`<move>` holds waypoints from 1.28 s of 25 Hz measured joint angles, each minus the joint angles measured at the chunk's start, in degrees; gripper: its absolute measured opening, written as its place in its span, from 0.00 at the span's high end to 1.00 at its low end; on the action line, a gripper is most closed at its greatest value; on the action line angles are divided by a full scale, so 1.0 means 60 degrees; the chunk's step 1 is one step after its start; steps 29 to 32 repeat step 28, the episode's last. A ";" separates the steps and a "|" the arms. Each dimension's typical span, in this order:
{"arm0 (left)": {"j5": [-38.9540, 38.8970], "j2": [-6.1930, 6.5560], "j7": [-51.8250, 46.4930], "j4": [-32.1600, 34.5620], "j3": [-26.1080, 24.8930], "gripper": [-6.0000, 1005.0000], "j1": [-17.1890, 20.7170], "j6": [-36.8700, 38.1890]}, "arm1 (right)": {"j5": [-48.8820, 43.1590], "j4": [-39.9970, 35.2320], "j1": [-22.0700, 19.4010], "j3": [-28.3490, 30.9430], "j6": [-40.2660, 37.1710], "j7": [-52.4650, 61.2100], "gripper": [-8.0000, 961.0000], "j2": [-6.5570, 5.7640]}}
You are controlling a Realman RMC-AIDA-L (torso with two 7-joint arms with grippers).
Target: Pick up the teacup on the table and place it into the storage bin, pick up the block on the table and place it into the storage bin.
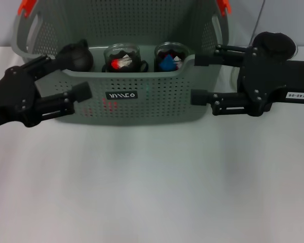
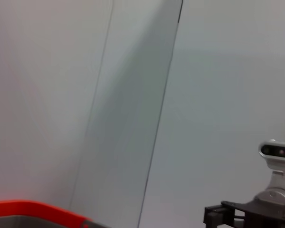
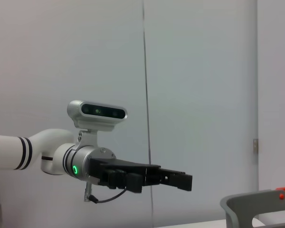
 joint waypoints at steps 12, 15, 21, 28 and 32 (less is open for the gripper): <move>-0.0135 -0.0016 0.0143 -0.0101 -0.0118 0.07 0.0056 -0.0003 | -0.0061 0.0028 0.0007 -0.0068 0.0000 -0.0030 0.12 0.0013; -0.0131 -0.0016 0.0140 -0.0096 -0.0117 0.07 0.0053 -0.0003 | -0.0063 0.0028 0.0008 -0.0067 0.0000 -0.0032 0.12 0.0010; -0.0120 -0.0016 0.0132 -0.0089 -0.0113 0.07 0.0047 -0.0003 | -0.0063 0.0027 0.0009 -0.0066 0.0001 -0.0034 0.12 0.0009; -0.0109 -0.0016 0.0127 -0.0082 -0.0114 0.07 0.0045 -0.0003 | -0.0063 0.0021 0.0009 -0.0066 0.0000 -0.0034 0.12 0.0008; -0.0109 -0.0016 0.0127 -0.0082 -0.0114 0.07 0.0045 -0.0003 | -0.0063 0.0021 0.0009 -0.0066 0.0000 -0.0034 0.12 0.0008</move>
